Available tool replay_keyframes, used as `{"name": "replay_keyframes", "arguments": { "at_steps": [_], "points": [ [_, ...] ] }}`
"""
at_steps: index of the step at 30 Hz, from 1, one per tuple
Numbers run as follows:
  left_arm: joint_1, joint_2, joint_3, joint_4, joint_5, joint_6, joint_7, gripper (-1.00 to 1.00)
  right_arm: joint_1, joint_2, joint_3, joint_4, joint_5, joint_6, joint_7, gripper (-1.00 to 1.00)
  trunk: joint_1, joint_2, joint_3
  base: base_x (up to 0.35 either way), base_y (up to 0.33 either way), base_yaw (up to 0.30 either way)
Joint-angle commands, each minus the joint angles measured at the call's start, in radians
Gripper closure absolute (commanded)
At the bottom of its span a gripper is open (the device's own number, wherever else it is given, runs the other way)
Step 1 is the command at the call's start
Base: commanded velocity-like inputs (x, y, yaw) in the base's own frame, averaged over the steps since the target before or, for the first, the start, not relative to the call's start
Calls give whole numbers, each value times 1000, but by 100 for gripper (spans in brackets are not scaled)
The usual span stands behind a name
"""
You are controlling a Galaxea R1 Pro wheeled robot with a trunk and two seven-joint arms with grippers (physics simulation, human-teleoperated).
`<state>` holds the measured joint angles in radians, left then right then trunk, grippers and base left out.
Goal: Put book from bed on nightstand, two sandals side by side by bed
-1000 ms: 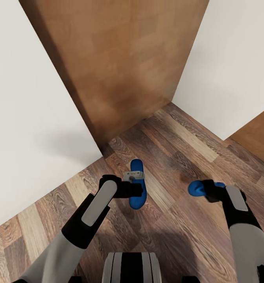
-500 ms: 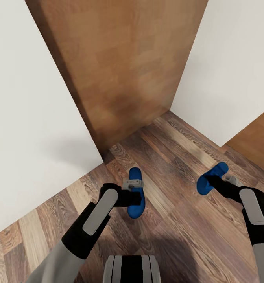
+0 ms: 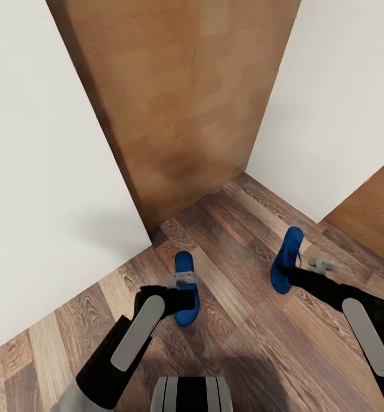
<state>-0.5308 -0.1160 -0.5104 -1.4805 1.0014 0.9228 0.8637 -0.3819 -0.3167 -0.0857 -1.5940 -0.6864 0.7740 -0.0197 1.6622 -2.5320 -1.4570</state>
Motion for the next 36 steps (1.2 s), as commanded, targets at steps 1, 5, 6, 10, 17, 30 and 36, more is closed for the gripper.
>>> {"name": "replay_keyframes", "arguments": {
  "at_steps": [1, 5, 6, 10, 17, 30, 36],
  "points": [
    [7, 8, 7, -16, 13, 0, 10, 100, 2, -7, 11, -5, 4, 6, 9, 100, -1, 0, 4, 0, 0, 91],
    [29, 30, 31, -48, 12, 0, 7, 100, 10, -31, 54, -15, 9, 16, 37, 100, -2, 1, 21, 0, 0, 177],
    [39, 35, 39, -58, 13, 1, 5, 100, 11, -39, 80, -17, 11, 22, 44, 100, -3, 1, 25, 0, 0, 218],
    [54, 43, 49, -69, 19, 8, 4, 100, 13, -53, 123, -20, 13, 28, 52, 100, -3, 1, 31, 0, 0, 243],
    [74, 62, 52, -69, 22, 10, 3, 100, 14, -61, 161, -21, 16, 31, 56, 100, -3, 1, 35, -4, 0, 261],
    [98, 82, 55, -72, 22, 8, 3, 100, 14, -61, 170, -21, 17, 31, 57, 100, -3, 1, 42, -232, 0, 267],
    [137, 129, 86, -101, 25, 8, 2, 100, 14, -62, 202, -21, 19, 31, 57, 100, -3, 1, 45, -111, 0, 268]
  ]
}}
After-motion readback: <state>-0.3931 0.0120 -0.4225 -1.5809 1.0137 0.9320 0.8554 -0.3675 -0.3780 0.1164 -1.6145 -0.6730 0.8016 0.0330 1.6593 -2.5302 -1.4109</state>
